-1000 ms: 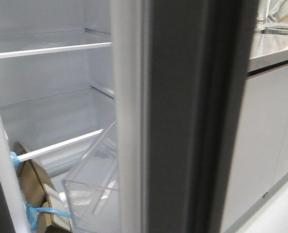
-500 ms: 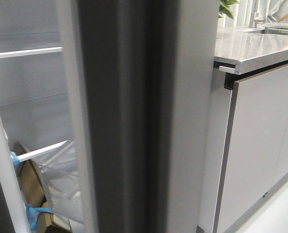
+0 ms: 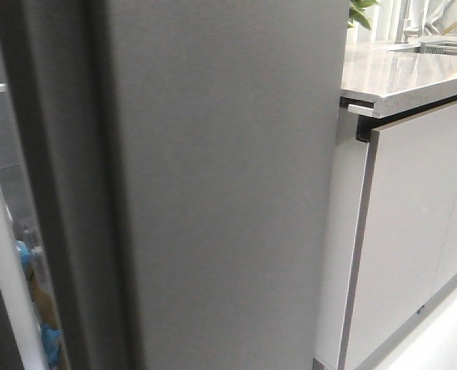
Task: Close fridge door
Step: 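Push the grey door with both grippers toward the fridge body, then keep pushing the door with both grippers until it seals shut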
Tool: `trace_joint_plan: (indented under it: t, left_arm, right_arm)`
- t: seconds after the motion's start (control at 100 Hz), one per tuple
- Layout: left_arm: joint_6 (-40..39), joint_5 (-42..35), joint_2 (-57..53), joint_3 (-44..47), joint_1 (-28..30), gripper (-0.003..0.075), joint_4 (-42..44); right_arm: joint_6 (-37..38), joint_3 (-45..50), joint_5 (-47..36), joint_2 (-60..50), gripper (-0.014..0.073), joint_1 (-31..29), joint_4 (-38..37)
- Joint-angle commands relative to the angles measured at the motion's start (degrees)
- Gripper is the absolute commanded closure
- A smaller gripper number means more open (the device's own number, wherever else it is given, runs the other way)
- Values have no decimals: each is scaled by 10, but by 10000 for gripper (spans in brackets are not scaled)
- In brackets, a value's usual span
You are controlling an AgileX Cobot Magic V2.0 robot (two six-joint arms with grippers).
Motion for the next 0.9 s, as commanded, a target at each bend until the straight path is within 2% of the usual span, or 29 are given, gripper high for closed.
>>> trace_joint_plan:
  t: [0.0, 0.58, 0.89]
  left_arm:
    - [-2, -42, -6, 20, 2, 740, -2]
    - [-2, -42, -6, 20, 2, 740, -2]
    - [-2, -42, -6, 20, 2, 740, -2]
  right_arm:
    - [-9, -34, -44, 13, 638, 6, 21]
    - [-34, -149, -61, 172, 638, 6, 21]
    - [-43, -155, -64, 191, 638, 6, 21]
